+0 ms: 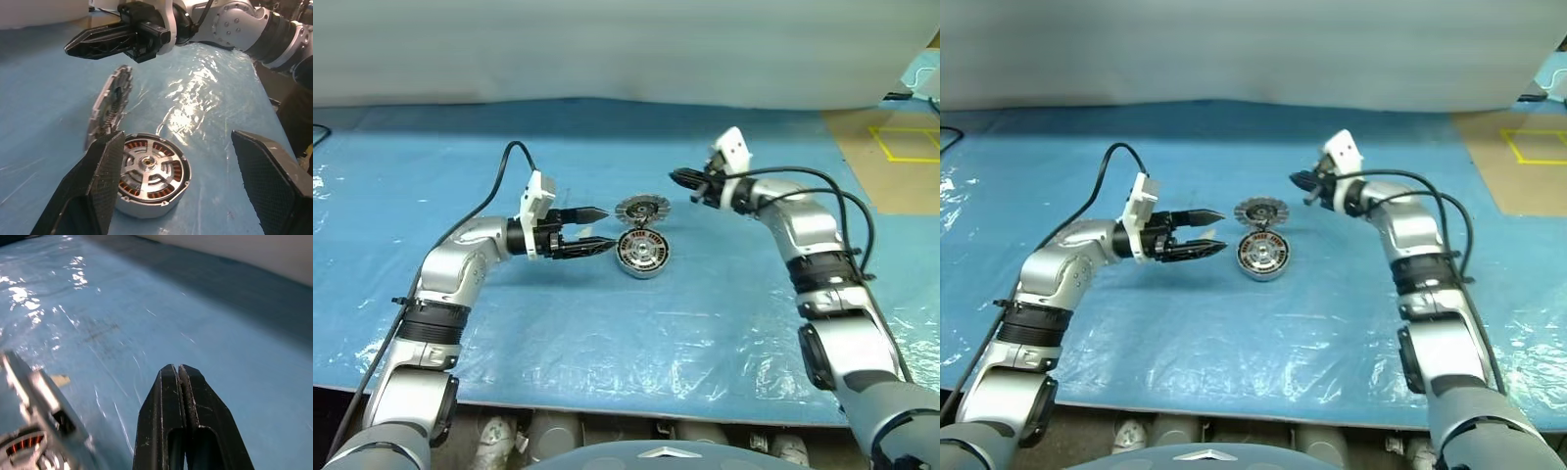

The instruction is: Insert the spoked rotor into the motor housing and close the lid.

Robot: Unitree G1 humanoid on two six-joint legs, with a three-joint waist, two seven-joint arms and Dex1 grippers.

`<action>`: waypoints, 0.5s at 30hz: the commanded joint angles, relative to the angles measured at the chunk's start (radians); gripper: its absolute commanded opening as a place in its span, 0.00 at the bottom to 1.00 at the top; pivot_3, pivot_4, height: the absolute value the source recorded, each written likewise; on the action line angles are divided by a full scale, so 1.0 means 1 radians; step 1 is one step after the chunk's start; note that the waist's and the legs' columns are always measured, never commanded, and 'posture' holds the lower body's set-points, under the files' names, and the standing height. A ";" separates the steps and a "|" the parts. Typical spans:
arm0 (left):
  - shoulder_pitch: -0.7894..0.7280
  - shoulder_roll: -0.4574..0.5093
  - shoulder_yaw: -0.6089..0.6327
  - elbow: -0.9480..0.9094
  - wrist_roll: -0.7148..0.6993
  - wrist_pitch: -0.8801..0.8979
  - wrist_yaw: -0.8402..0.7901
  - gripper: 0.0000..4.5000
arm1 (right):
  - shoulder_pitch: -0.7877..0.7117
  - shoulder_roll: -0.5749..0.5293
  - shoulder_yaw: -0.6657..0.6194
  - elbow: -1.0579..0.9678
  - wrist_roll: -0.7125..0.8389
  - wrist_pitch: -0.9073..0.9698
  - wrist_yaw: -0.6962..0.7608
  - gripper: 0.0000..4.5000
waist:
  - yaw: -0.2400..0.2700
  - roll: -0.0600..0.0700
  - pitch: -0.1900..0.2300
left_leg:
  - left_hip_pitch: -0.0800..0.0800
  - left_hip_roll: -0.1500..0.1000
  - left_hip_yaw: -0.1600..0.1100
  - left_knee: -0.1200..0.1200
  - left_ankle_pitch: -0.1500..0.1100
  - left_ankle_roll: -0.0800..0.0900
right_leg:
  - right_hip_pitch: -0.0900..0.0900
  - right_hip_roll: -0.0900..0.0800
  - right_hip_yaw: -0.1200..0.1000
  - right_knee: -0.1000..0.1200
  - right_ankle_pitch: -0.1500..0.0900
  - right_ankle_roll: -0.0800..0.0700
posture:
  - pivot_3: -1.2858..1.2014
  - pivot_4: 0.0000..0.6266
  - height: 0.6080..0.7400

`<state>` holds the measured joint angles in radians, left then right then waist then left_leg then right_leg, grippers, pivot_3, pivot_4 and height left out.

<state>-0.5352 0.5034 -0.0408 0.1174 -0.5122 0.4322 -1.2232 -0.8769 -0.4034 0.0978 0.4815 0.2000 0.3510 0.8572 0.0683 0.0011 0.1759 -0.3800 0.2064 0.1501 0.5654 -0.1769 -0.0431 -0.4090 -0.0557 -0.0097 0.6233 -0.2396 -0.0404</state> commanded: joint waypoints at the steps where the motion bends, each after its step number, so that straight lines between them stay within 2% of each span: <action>1: -0.006 0.036 0.015 -0.002 0.007 -0.011 -0.023 0.81 | -0.030 0.025 0.054 -0.040 -0.016 -0.036 0.072 0.00 | 0.004 0.000 0.000 | -0.001 0.000 0.000 0.000 0.000 0.000 | 0.000 0.000 -0.001 0.000 0.000 0.000 | 0.52 0.24 1.00; 6: -0.002 0.082 0.027 0.010 0.005 0.002 -0.037 0.81 | 0.020 0.014 0.084 -0.201 0.020 0.011 0.163 0.00 | 0.009 0.000 0.000 | -0.009 0.001 -0.002 0.000 0.000 0.000 | -0.007 0.000 -0.003 0.001 0.002 0.003 | 0.52 0.24 1.00; 12: -0.023 0.084 0.040 -0.009 -0.028 0.048 -0.029 0.81 | 0.126 -0.029 0.092 -0.395 0.044 0.075 0.204 0.00 | 0.009 0.000 0.000 | -0.007 0.001 -0.002 0.001 0.000 0.000 | -0.007 0.000 -0.003 0.002 0.001 0.002 | 0.52 0.24 1.00; 15: -0.025 0.081 0.028 -0.018 -0.028 0.054 -0.035 0.81 | 0.183 -0.042 0.112 -0.422 0.016 0.073 0.193 0.00 | 0.009 0.000 0.000 | -0.007 0.001 -0.001 0.001 0.000 0.000 | -0.007 0.000 -0.002 0.002 0.000 0.000 | 0.52 0.24 1.00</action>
<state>-0.5419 0.5783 -0.0265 0.1389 -0.5265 0.4864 -1.2490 -0.7096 -0.4401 0.2008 0.1010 0.2179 0.4272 1.0532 0.0770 0.0007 0.1760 -0.3866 0.2071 0.1487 0.5668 -0.1770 -0.0433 -0.4157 -0.0558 -0.0117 0.6255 -0.2397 -0.0407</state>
